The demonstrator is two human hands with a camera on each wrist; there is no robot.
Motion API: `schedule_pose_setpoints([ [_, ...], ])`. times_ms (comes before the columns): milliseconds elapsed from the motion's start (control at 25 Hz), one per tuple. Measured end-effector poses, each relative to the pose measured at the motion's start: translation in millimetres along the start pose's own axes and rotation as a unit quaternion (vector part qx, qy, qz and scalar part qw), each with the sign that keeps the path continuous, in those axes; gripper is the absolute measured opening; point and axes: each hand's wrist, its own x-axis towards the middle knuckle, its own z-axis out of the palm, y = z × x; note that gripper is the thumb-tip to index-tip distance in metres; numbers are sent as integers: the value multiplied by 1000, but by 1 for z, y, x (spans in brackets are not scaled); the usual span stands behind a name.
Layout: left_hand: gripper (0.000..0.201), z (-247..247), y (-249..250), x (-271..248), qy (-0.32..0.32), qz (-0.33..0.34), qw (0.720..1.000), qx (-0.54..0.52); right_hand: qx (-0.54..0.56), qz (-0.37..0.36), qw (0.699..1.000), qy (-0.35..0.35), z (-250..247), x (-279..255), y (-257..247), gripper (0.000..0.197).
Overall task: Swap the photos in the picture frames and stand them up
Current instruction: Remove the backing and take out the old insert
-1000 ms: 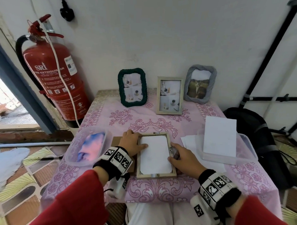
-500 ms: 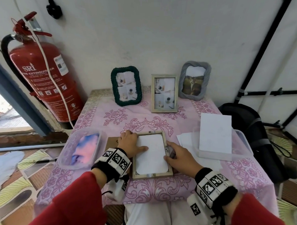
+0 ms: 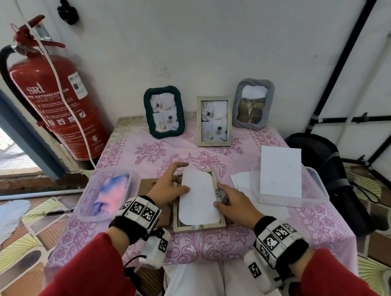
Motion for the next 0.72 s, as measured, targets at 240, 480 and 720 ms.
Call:
schedule_pose_setpoints([
  [240,71,0,-1,-12,1,-24,999,-48,16,-7,1000,-11,-4,-5,-7,54],
  [480,56,4,7,-14,78,33,995,-58,5,-28,997,75,-28,-24,-27,55],
  [720,46,22,22,-7,146,113,979,-85,-209,-23,967,147,-87,-50,-8,50],
])
